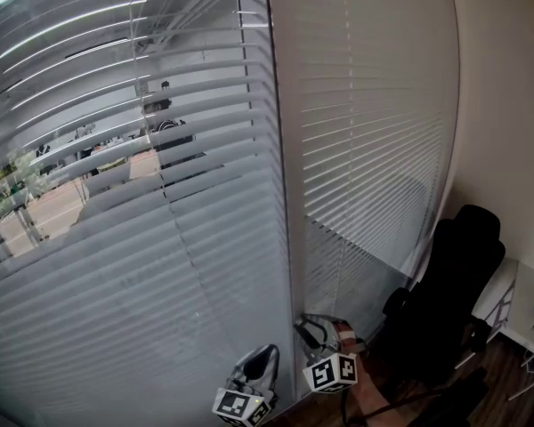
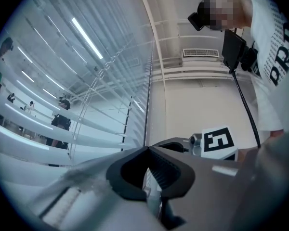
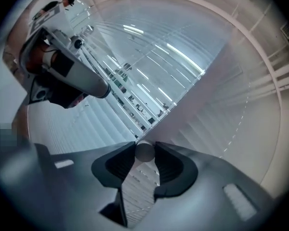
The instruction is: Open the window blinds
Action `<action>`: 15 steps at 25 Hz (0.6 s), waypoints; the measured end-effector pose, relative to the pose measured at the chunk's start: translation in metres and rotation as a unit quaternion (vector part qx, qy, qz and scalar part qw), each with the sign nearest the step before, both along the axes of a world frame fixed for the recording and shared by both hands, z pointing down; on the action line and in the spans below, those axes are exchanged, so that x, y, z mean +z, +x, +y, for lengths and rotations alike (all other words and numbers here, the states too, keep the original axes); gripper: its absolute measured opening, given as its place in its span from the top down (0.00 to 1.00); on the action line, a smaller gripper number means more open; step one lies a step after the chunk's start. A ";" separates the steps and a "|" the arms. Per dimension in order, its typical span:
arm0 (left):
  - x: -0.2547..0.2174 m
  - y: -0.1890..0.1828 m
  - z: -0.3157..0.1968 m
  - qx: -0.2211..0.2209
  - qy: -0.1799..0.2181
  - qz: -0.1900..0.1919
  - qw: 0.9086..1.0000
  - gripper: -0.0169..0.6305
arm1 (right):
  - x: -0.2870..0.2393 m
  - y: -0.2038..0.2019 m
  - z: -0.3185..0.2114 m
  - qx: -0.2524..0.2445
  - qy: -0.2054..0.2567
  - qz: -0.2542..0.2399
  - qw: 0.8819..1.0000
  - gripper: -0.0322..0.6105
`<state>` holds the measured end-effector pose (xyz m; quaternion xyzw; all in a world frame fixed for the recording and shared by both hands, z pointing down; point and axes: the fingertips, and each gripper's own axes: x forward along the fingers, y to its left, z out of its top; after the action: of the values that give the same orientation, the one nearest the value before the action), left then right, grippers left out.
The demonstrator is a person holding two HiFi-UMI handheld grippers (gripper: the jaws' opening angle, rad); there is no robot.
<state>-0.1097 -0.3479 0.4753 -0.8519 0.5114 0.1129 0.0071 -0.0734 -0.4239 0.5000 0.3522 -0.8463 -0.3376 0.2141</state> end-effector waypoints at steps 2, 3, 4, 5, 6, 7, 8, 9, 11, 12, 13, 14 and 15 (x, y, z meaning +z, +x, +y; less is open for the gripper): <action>0.000 -0.001 0.000 -0.001 0.000 0.000 1.000 0.99 | -0.001 0.001 0.000 0.000 -0.014 -0.019 1.000 0.74; 0.000 0.000 0.000 -0.001 0.000 -0.001 1.000 0.99 | -0.001 0.001 0.000 -0.001 -0.026 -0.035 0.999 0.74; 0.000 0.000 0.000 0.000 0.000 -0.001 1.000 0.99 | -0.001 0.002 -0.001 -0.001 -0.040 -0.053 0.998 0.74; 0.000 0.001 0.000 0.000 0.000 -0.001 1.000 0.99 | -0.001 0.002 -0.001 -0.001 -0.052 -0.070 0.996 0.74; 0.000 0.001 0.000 0.001 -0.001 0.000 1.000 0.99 | -0.001 0.003 -0.001 -0.001 -0.062 -0.082 0.995 0.74; 0.000 0.002 0.000 0.002 -0.001 0.000 1.000 0.99 | -0.002 0.003 -0.002 -0.001 -0.069 -0.091 0.993 0.74; 0.000 0.002 0.000 0.002 0.000 0.000 1.000 0.99 | -0.002 0.003 -0.002 -0.001 -0.076 -0.099 0.992 0.74; 0.000 0.002 0.000 0.003 0.000 -0.001 1.000 0.99 | -0.002 0.004 -0.003 -0.001 -0.086 -0.110 0.990 0.74; 0.000 0.002 -0.001 0.004 0.002 -0.003 1.000 0.99 | -0.003 0.005 -0.004 -0.002 -0.113 -0.141 0.984 0.74; 0.000 0.002 -0.001 0.004 0.001 -0.004 1.000 0.99 | -0.003 0.005 -0.004 -0.002 -0.126 -0.156 0.980 0.74; -0.001 0.002 -0.001 0.004 0.001 -0.004 1.000 0.99 | -0.003 0.005 -0.005 -0.002 -0.136 -0.170 0.976 0.74; -0.001 0.001 0.000 0.003 0.001 -0.004 1.000 0.99 | -0.003 0.006 -0.005 -0.003 -0.144 -0.181 0.973 0.74; -0.001 0.001 0.000 0.003 0.001 -0.004 1.000 0.99 | -0.003 0.006 -0.005 -0.003 -0.151 -0.191 0.970 0.74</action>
<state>-0.1082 -0.3480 0.4742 -0.8538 0.5087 0.1101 0.0091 -0.0674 -0.4294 0.4969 0.3707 -0.9139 -0.1331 0.0982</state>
